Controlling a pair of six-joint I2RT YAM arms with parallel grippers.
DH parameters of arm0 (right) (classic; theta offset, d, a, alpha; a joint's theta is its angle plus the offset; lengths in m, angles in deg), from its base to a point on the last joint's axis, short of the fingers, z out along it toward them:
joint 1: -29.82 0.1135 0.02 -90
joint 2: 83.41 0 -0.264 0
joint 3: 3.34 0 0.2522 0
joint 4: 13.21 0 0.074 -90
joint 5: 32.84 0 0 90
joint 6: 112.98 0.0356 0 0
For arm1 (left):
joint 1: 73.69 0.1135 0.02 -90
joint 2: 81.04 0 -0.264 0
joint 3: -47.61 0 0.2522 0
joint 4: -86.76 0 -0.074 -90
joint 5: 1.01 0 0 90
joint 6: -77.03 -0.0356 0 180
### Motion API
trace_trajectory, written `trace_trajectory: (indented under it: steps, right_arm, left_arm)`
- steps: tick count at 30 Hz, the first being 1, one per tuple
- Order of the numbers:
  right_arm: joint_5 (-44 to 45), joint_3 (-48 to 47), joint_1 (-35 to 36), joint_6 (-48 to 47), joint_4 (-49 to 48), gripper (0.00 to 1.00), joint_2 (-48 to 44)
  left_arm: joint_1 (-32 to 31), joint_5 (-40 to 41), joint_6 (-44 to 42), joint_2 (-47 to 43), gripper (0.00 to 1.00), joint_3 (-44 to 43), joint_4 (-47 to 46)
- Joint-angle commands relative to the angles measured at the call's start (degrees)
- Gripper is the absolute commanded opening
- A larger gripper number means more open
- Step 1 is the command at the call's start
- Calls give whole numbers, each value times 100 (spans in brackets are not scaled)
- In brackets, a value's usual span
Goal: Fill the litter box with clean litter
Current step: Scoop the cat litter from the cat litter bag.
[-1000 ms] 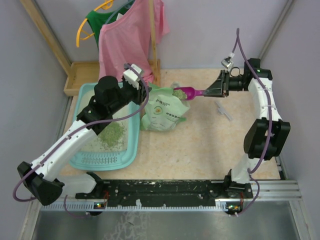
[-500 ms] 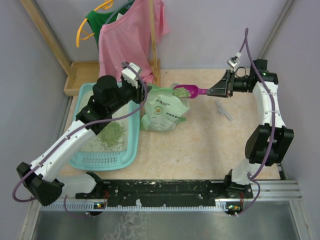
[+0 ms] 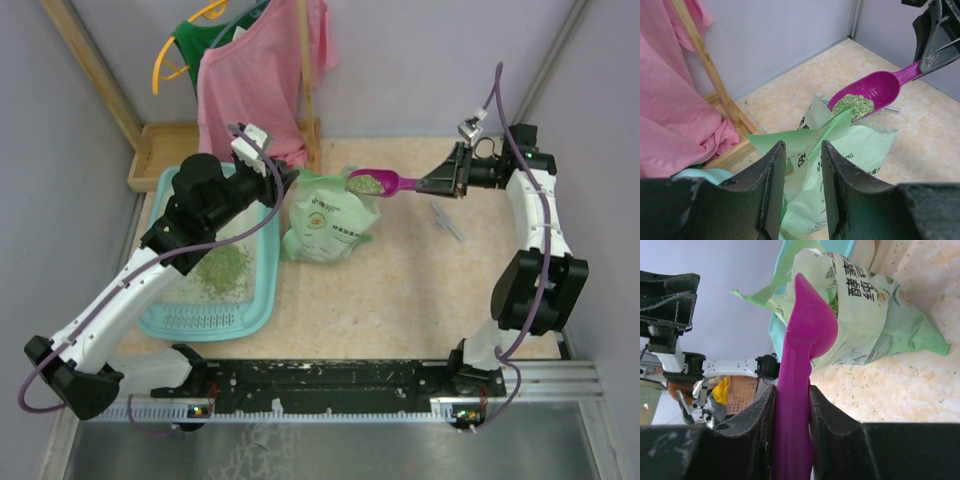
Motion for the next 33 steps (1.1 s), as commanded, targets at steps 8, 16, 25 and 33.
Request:
trace_trajectory:
  steps: [8, 16, 25, 33]
  right_arm:
    - [-898, 999, -164, 1670, -2013, 0, -575]
    - [-1036, 1456, -222, 2416, -2915, 0, -715]
    - [-1055, 1306, -353, 2458, -2917, 0, -667]
    - [-1087, 973, -368, 2592, -2850, 0, -635]
  left_arm:
    - [-26, 11, 164, -194, 41, 22, -205]
    - [-26, 13, 142, -183, 41, 35, -244]
    - [-26, 58, 102, -166, 41, -13, -241]
    - [-26, 90, 70, -166, 41, -6, -239]
